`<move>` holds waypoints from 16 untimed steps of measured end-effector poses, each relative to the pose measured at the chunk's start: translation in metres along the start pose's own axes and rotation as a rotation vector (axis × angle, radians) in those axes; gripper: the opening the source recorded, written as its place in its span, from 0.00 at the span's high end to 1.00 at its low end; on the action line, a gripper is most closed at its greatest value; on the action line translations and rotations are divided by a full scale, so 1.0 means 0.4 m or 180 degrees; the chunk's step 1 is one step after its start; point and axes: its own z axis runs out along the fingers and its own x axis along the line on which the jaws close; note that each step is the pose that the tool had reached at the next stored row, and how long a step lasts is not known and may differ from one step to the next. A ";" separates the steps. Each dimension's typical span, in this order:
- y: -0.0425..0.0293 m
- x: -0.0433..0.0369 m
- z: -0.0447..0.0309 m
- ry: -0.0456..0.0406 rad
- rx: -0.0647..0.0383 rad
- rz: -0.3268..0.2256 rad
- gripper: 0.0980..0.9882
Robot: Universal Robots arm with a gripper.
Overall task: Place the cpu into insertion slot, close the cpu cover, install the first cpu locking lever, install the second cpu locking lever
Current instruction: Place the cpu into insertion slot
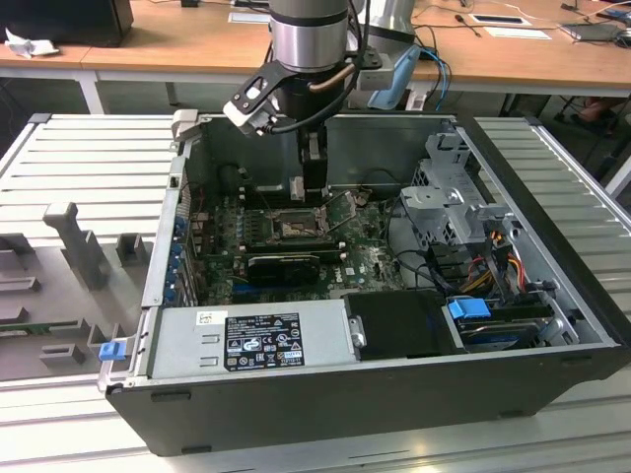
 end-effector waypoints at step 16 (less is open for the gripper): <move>-0.010 0.008 0.084 0.0023 0.0002 -0.0112 0.50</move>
